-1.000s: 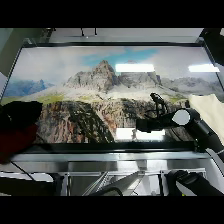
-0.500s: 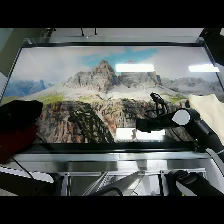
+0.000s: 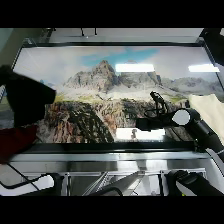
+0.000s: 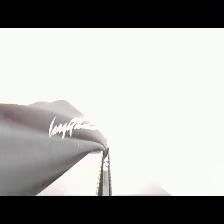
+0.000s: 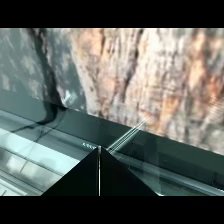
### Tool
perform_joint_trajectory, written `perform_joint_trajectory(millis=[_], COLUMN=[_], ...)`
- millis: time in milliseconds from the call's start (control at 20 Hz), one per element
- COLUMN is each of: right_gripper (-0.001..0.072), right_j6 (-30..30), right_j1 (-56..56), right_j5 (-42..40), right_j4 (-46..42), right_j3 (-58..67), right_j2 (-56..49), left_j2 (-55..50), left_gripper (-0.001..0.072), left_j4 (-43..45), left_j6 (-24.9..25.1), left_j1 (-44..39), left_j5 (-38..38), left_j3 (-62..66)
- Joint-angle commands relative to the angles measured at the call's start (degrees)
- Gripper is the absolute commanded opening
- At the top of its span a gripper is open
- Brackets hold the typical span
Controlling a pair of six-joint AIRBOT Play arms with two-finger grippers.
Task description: Fold the shirts.
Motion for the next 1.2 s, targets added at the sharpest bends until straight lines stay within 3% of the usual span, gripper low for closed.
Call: perform_joint_trajectory(millis=[0,200,400,500,550,600,650,800,900,950,1000,1150], right_gripper=[0.0023,0.0024,0.0052,0.0370,0.0381,0.0381,0.0381,0.0383,0.0410,0.0529,0.0602,0.0602], right_j6=[-1.6,-1.7,-1.7,-1.6,-1.5,-1.4,-1.4,-1.9,-8.0,-11.9,-16.0,-26.1], right_j1=[0.0,0.0,0.0,0.0,-0.3,-1.5,-3.4,-13.1,-19.5,-22.3,-24.2,-25.8], right_j5=[0.6,3.7,3.8,4.0,4.7,5.4,6.2,6.6,6.6,6.6,6.6,3.7], right_j4=[0.2,-0.1,-0.7,-4.4,-6.5,-7.1,-7.2,-7.1,-4.1,-0.6,3.1,9.6], right_j3=[0.0,0.0,0.0,0.6,1.3,2.2,3.4,7.1,8.7,9.1,9.1,9.1], right_j2=[0.0,-0.1,0.0,0.1,0.4,0.5,0.5,-0.1,-3.4,-6.2,-9.2,-19.4], left_j2=[9.4,13.7,13.2,11.7,10.6,9.3,8.3,6.3,6.3,6.6,7.5,12.0], left_gripper=[0.0016,0.0017,0.0018,0.0022,0.0239,0.0668,0.0705,0.0705,0.0705,0.0705,0.0705,0.0705], left_j4=[-12.5,-2.6,0.3,0.3,0.3,0.2,0.2,0.1,0.3,0.1,0.3,1.8], left_j6=[2.4,2.1,2.2,2.3,2.2,2.1,1.7,-0.3,-1.6,-1.8,-1.9,-1.7], left_j1=[-12.7,-29.7,-41.4,-43.8,-44.1,-43.8,-43.0,-37.5,-32.4,-29.8,-27.9,-22.6], left_j5=[-0.6,1.8,8.3,8.6,7.7,6.8,5.6,-0.3,-5.3,-8.3,-10.5,-12.1], left_j3=[-0.5,-9.7,-22.1,-26.0,-27.1,-28.0,-28.3,-27.8,-28.0,-28.9,-30.9,-40.0])
